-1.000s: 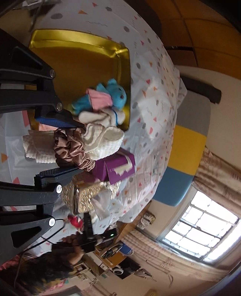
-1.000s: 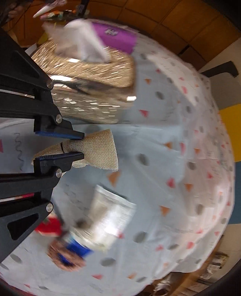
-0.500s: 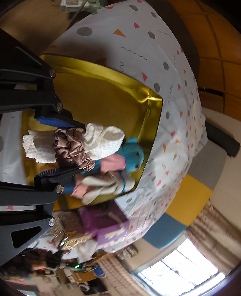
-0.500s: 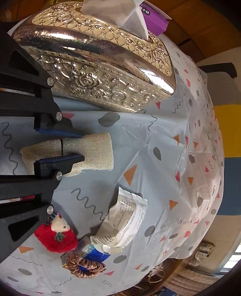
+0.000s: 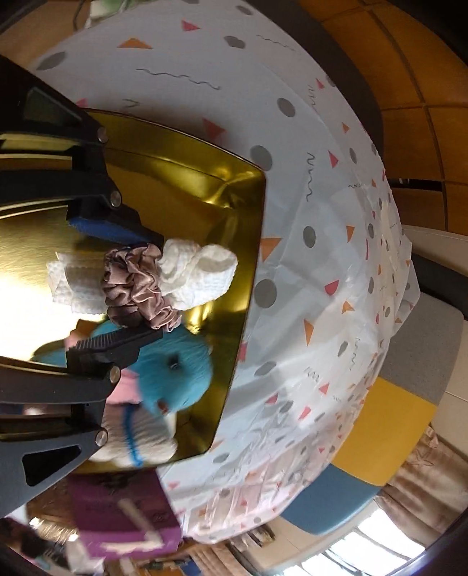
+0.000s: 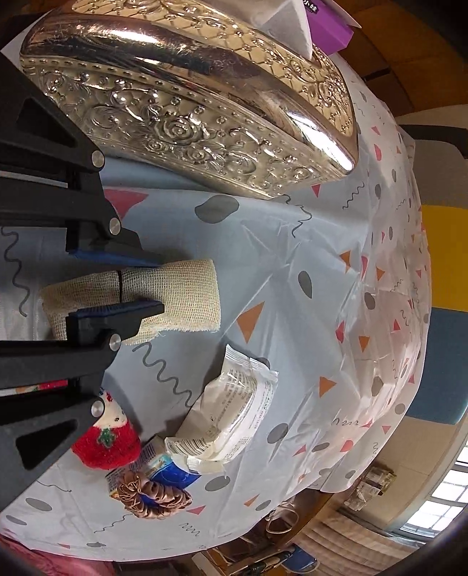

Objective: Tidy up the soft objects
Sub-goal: 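Place the white cloth in the gold tray with the left tool while the right tool holds the bandage roll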

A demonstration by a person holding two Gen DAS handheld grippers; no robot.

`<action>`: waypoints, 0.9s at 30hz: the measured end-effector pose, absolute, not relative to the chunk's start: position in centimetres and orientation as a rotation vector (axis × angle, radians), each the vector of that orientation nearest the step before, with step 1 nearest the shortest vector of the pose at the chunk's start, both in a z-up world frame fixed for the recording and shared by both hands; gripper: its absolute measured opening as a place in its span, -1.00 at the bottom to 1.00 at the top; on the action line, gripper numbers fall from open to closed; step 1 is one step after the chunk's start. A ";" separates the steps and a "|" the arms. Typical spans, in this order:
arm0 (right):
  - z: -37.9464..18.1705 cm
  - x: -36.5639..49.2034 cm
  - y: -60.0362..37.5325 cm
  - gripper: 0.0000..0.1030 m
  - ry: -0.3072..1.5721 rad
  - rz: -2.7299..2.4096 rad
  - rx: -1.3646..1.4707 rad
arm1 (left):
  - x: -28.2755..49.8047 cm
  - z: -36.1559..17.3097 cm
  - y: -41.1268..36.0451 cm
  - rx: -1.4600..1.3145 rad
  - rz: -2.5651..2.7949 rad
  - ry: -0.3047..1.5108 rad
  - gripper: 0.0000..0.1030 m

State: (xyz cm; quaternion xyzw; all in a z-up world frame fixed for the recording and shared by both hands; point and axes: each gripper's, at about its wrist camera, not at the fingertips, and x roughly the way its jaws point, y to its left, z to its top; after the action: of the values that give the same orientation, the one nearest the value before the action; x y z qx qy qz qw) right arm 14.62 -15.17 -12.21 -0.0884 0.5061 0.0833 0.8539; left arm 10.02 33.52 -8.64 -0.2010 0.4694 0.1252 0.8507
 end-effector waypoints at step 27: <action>-12.2 14.5 -15.0 -0.64 1.060 0.168 -0.204 | -2.8 -4.2 24.9 -0.217 0.343 0.782 0.70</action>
State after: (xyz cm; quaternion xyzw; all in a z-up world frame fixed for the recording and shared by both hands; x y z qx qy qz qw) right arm 14.54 -14.95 -12.25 -0.0971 0.5039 0.0801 0.8546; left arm -2.76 24.92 -4.17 -0.1049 0.3785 0.1661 0.9045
